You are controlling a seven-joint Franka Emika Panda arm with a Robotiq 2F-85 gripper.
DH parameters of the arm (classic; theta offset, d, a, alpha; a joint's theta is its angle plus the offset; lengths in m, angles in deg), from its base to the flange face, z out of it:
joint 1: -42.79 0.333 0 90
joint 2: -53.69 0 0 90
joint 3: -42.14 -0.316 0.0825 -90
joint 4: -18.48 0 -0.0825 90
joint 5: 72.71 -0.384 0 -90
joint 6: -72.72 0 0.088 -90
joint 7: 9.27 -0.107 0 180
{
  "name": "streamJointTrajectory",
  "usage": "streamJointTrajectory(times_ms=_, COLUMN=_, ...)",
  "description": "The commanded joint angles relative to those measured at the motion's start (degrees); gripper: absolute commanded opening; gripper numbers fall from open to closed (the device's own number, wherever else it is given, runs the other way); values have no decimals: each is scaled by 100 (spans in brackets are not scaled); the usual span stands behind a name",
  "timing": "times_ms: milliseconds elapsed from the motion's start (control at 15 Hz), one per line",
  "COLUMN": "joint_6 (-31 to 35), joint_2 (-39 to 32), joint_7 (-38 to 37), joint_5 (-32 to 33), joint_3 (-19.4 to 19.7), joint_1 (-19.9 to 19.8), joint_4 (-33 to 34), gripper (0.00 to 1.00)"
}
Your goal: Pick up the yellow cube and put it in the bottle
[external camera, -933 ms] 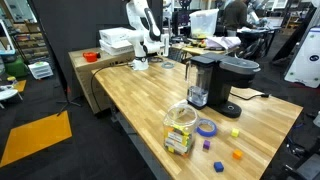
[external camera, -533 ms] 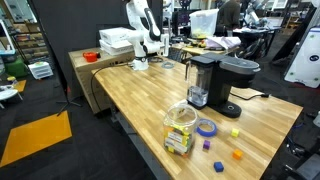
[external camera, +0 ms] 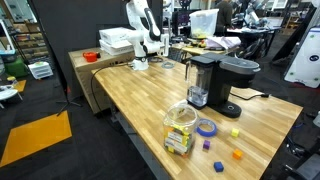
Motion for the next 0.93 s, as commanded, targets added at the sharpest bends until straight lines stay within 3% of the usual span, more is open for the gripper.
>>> streamJointTrajectory(times_ms=0, joint_6=-20, joint_2=-145, joint_7=-71, joint_5=-327, joint_3=-78, joint_1=417, joint_4=111, gripper=100)
streamJointTrajectory(times_ms=333, joint_6=526, joint_2=-553, joint_7=-167, joint_5=-1270, joint_3=-532, joint_1=1297, joint_4=163, gripper=100)
streamJointTrajectory(times_ms=867, joint_6=710, joint_2=-667, joint_7=-306, joint_5=-1309, joint_3=-679, joint_1=1355, joint_4=169, gripper=100)
